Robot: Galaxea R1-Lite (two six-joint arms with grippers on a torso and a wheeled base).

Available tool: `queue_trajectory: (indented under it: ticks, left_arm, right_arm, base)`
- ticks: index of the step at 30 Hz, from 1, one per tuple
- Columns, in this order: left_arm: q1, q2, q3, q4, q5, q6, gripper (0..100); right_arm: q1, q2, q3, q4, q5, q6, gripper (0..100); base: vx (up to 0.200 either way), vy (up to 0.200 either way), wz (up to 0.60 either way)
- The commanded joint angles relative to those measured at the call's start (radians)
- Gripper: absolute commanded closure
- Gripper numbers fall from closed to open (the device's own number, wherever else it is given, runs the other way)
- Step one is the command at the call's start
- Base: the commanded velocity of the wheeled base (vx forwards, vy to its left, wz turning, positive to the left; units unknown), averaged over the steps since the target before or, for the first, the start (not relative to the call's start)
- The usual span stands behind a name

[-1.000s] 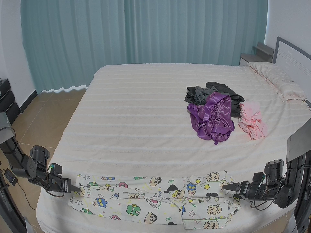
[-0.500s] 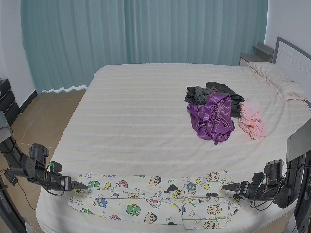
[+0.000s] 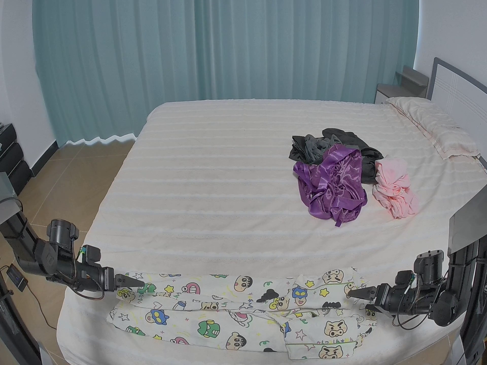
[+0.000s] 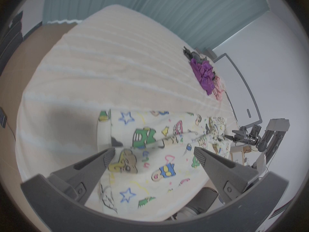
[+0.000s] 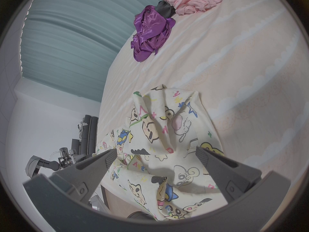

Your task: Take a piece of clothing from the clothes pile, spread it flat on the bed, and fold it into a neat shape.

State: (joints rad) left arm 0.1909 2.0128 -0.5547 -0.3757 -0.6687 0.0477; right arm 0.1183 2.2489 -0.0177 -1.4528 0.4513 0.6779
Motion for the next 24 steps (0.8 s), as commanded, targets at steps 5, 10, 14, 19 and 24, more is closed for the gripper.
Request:
queue_trajectory:
  ticks: [5,10,14,19,24]
  left_arm:
    - [-0.091,-0.002,-0.039,-0.098,0.098,-0.089,0]
    - [-0.235,-0.003,-0.030,-0.115,0.133,-0.189,0]
    - [-0.330,-0.003,-0.033,-0.117,0.141,-0.262,0]
    - [-0.478,0.009,-0.048,-0.127,0.242,-0.391,0]
    - [-0.574,0.057,-0.042,-0.199,0.317,-0.466,0]
  right_arm:
    - [0.000,0.001,0.018,0.000,0.000,0.000,0]
    - [0.001,0.001,0.018,-0.001,0.001,0.000,0]
    - [0.001,0.001,0.018,0.000,0.000,0.000,0]
    - [0.001,0.003,0.018,-0.001,0.000,0.000,0]
    - [0.001,0.014,0.018,-0.006,0.000,-0.001,0]
  base:
    - [0.000,0.000,0.00]
    - [0.000,0.000,0.00]
    - [0.000,0.000,0.00]
    - [0.000,0.000,0.00]
    - [0.000,0.000,0.00]
